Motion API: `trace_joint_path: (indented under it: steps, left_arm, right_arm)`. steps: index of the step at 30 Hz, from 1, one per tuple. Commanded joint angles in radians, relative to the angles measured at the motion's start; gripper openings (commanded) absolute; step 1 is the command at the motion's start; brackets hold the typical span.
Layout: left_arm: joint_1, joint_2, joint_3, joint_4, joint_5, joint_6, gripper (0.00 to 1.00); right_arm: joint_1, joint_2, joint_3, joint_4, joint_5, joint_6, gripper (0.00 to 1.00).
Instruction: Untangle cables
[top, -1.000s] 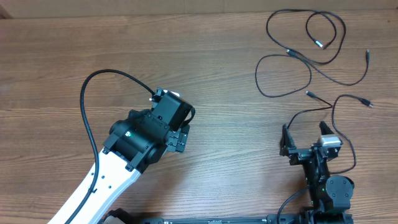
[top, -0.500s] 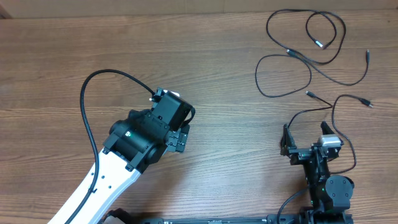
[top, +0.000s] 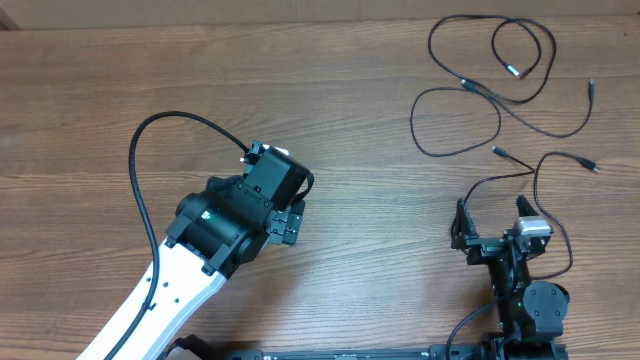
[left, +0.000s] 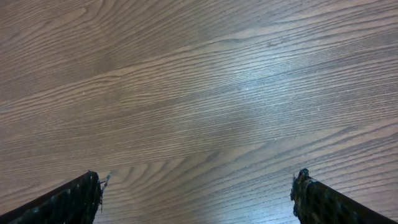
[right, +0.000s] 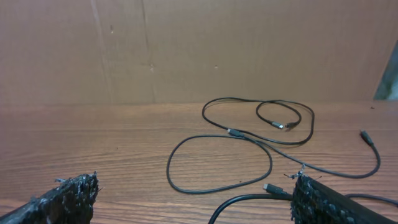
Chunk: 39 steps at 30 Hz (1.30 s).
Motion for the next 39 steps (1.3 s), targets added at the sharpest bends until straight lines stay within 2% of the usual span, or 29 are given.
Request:
trace_joint_path:
  steps: [1,9,39]
  left_arm:
    - [0.004,0.003,0.016,0.0,-0.013,0.019,1.0]
    - [0.004,0.003,0.016,0.0,-0.013,0.019,1.0]
    - [0.004,0.003,0.016,0.0,-0.013,0.019,1.0]
  right_arm:
    - [-0.003,-0.01,-0.01,0.002,0.013,0.017,1.0]
    - [-0.003,-0.01,-0.01,0.002,0.003,-0.063,1.0]
    - [-0.003,-0.01,-0.01,0.002,0.003,-0.051,1.0]
